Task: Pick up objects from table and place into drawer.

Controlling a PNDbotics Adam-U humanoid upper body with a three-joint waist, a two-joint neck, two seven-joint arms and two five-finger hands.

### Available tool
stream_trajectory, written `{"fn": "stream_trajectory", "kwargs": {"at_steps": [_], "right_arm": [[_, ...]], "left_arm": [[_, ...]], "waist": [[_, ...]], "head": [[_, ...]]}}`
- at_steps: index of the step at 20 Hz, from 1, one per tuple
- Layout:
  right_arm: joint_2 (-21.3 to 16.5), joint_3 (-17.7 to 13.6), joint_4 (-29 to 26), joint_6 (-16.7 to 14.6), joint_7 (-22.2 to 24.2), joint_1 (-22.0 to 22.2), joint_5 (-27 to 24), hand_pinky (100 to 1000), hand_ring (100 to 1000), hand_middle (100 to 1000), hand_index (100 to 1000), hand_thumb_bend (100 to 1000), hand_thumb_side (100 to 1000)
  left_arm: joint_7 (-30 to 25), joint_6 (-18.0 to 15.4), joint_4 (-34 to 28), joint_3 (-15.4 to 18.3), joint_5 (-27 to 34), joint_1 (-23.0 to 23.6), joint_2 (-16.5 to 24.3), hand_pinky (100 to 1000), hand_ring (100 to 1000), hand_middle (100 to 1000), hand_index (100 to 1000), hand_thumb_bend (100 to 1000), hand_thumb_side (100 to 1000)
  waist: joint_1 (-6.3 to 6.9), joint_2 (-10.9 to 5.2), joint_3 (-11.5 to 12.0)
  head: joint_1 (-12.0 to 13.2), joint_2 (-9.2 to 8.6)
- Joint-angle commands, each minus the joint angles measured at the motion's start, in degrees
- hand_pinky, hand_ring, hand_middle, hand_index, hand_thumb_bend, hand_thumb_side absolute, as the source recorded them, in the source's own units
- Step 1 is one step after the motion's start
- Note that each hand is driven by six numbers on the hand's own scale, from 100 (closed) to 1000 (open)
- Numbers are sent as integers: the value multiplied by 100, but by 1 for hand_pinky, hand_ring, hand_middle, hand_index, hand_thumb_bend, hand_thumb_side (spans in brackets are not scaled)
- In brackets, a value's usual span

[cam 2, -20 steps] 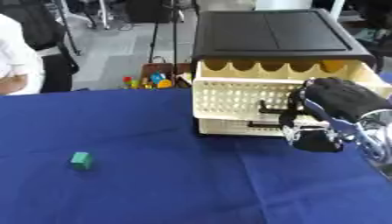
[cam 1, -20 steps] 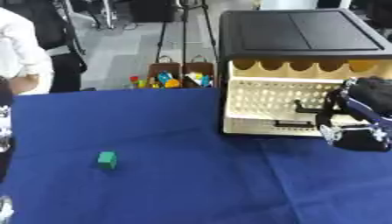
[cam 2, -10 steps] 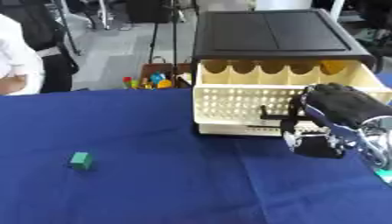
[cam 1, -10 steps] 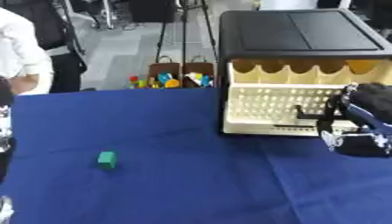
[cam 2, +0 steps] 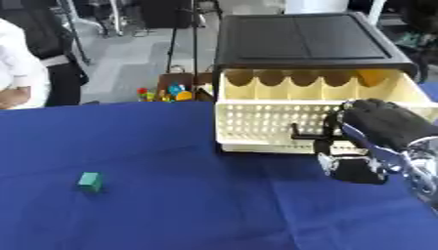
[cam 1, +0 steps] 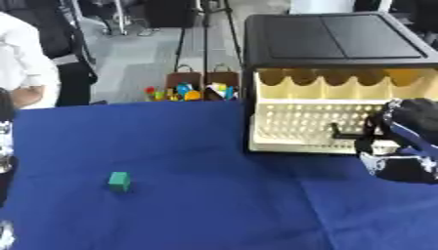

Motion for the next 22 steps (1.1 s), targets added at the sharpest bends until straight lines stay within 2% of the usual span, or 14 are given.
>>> {"fn": "stream_trajectory", "kwargs": {"at_steps": [1,22], "right_arm": [[-215,-79,-115,-27,-39,-8,-55,100,192,318,546,100,393],[-230,-72,-116,-212,-287,180,-168,100,190,317,526,100,394]], "left_arm": [[-4,-10,-73,57,12,-52,62,792,965,849,914,334,1000],[-4,-14,-73,66,8,-38,61,791,967,851,914,334,1000]], "waist": [[-17,-105,-4],[-23,-94,-27]], "head": [[4,-76],[7,-99]]}}
